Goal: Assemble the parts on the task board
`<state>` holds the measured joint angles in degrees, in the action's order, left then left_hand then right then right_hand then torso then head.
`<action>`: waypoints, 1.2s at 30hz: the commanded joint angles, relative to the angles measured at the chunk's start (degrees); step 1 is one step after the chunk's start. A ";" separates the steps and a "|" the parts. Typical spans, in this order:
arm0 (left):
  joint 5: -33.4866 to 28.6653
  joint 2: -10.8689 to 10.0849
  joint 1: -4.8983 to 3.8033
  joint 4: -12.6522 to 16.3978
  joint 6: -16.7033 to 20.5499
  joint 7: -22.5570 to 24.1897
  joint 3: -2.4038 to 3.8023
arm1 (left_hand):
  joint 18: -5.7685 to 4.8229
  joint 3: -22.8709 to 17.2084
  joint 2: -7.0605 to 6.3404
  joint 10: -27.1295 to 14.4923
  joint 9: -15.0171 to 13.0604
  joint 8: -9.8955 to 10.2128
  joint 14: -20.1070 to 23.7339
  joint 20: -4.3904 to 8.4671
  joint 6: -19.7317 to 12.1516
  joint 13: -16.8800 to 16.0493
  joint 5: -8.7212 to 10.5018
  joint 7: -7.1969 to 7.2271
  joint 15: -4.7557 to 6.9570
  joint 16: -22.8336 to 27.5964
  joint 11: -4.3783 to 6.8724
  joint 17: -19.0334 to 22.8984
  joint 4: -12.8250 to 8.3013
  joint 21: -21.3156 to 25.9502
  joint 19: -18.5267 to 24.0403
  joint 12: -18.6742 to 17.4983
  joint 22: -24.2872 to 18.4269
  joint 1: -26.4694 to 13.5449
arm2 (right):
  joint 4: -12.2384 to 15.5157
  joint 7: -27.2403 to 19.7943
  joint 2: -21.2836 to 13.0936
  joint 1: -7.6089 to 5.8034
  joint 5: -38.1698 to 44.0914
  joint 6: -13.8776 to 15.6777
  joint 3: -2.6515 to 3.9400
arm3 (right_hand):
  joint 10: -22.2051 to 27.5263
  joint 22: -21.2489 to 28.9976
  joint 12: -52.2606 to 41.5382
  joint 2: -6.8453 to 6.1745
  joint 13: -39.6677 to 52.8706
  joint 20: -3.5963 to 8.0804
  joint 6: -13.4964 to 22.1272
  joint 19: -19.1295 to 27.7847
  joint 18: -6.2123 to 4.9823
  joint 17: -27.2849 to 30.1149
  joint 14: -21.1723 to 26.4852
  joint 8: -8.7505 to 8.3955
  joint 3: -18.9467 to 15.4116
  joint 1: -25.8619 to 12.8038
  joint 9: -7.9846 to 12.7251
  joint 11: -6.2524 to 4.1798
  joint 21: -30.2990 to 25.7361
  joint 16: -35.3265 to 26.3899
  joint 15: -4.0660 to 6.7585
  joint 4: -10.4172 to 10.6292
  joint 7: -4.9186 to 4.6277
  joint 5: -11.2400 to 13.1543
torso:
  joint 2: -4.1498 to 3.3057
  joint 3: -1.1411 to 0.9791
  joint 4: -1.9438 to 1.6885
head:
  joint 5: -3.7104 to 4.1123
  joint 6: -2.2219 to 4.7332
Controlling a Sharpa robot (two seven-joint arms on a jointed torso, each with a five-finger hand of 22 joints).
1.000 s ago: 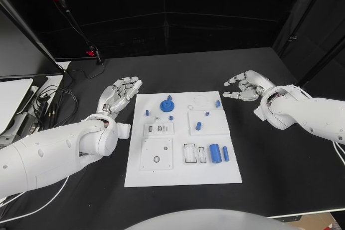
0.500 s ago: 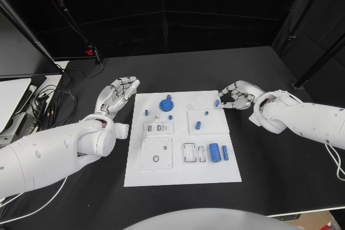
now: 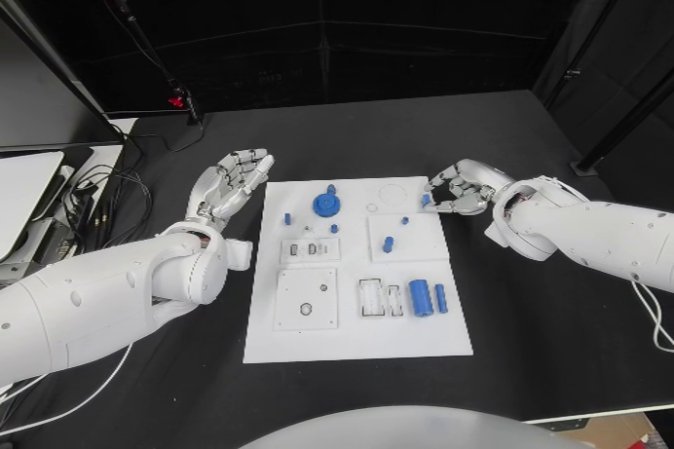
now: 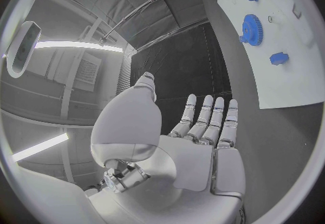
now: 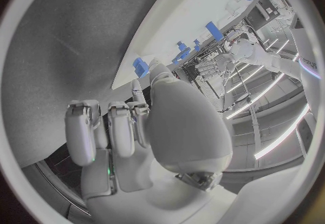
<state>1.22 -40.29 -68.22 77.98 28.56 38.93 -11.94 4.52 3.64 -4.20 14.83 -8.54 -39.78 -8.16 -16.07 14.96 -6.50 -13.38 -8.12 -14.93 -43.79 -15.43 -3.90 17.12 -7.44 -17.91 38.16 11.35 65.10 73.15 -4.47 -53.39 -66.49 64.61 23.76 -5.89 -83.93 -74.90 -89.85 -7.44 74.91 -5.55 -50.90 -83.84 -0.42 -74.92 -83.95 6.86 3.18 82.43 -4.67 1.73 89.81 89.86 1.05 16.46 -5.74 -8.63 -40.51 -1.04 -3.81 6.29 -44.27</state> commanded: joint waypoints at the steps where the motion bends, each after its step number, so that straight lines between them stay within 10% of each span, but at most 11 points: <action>1: 0.33 0.01 -0.08 0.04 -0.55 18.45 0.04 | 0.69 -0.38 0.51 -0.42 0.06 -0.24 0.38 -0.27 -0.52 0.05 -0.20 -8.96 -0.17 -0.32 0.09 0.09 -0.11 -0.24 0.07 0.26 0.08 0.08 | -0.10 0.71 0.28 -0.06 0.64 0.15 0.03 | -6.07 -15.10 -0.15 0.31 15.09 0.37 -0.02 -6.16 0.42 -15.08 -6.05 -0.35 0.50 0.56 0.09 -0.47 0.19 0.14 0.49 0.03 0.51 -0.47 | -0.02 -0.03 -0.02 | 0.01 0.01; 36: 0.33 -0.02 -0.08 -0.24 -0.54 18.26 0.04 | 0.69 -0.43 0.66 -0.44 0.11 -0.27 0.39 -0.28 -0.54 0.10 -0.21 -8.97 -0.17 -0.35 0.09 0.09 -0.11 -0.26 0.13 0.31 0.08 0.10 | -0.58 2.62 1.73 -0.06 2.38 0.14 0.04 | -6.07 -15.10 -0.15 2.13 15.09 1.29 -5.58 -6.16 0.42 -15.08 -6.05 0.70 3.02 3.53 -0.20 -1.18 0.19 0.14 1.25 -1.06 1.59 -1.45 | -0.03 0.02 0.00 | -0.41 -0.25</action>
<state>1.22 -40.31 -68.22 77.75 28.50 38.93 -11.95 4.53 3.46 -4.17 14.83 -8.48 -39.84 -8.16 -16.07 14.96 -6.45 -13.38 -8.12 -14.93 -43.79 -15.43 -3.90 16.94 -7.51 -17.91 38.15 11.35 65.13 72.47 -1.69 -51.71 -66.48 66.62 23.69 -5.88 -83.94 -74.90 -89.85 -5.25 74.91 -4.51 -56.13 -84.04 -0.42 -74.91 -83.94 7.47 5.90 85.36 -4.86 0.91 89.81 89.86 1.86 15.56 -4.01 -9.81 -40.53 -1.02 -3.82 5.92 -44.50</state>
